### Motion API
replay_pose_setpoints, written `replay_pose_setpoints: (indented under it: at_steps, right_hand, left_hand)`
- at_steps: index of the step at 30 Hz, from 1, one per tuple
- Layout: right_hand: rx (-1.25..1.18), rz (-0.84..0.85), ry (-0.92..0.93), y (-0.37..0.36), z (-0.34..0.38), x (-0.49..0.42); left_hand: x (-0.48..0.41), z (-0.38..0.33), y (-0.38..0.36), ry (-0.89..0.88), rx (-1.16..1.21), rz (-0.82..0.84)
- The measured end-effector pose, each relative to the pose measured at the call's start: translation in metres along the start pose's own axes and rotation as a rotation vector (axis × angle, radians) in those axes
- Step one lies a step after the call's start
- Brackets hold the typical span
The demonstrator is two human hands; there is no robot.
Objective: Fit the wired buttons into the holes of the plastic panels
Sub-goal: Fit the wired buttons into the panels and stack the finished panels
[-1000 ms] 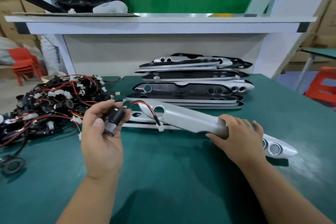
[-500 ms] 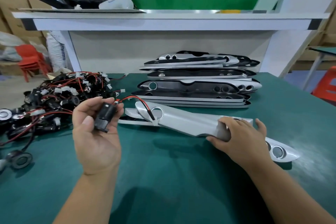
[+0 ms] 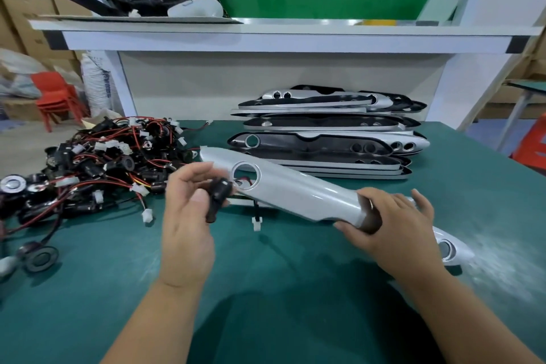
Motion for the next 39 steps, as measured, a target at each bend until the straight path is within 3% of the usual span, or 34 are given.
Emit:
replay_pose_setpoints:
  at_steps: [3, 5, 8, 11, 14, 18, 24, 30, 35, 39]
  right_hand:
    - [-0.009, -0.09, 0.042, 0.012, 0.001, 0.0]
    - [-0.007, -0.106, 0.048, 0.014, 0.001, 0.0]
    - [0.004, -0.069, 0.072, 0.01, 0.004, 0.0]
    - [-0.011, -0.011, 0.099, 0.003, 0.01, 0.001]
    - [-0.039, 0.033, 0.113, -0.001, 0.013, 0.002]
    - [-0.035, 0.058, 0.124, -0.002, 0.015, 0.001]
    - [-0.082, 0.088, 0.082, -0.004, 0.007, 0.002]
    - [-0.128, 0.146, 0.075, -0.009, 0.011, 0.003]
    - [-0.206, 0.217, 0.041, -0.006, 0.006, 0.003]
    - [-0.221, 0.26, 0.062, -0.002, 0.015, 0.004]
  left_hand:
    - [0.008, -0.003, -0.015, -0.031, -0.152, 0.073]
    - [0.008, -0.003, -0.012, -0.018, -0.208, 0.003]
    - [0.004, 0.01, 0.001, 0.112, -0.316, -0.129]
    - [0.003, 0.026, 0.003, 0.206, -0.357, -0.099]
    - [0.006, 0.039, -0.003, 0.308, -0.195, -0.067]
    - [0.006, 0.057, -0.004, 0.417, 0.271, -0.161]
    - [0.023, 0.071, -0.029, 0.579, 0.333, -0.011]
    - [0.014, 0.067, -0.011, 0.479, 0.182, -0.097]
    - [0.013, 0.06, -0.016, 0.448, 0.2, 0.042]
    - [0.014, 0.058, -0.016, 0.433, 0.177, 0.037]
Point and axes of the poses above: each hand's wrist, its own x-axis away from the middle knuckle, its own y-axis out of the back of the hand, z = x × y, the point moved 10 cm from there along -x, towards the middle knuckle, and after that the axes turned 6 degrees about -x, right-handed, at the moved point
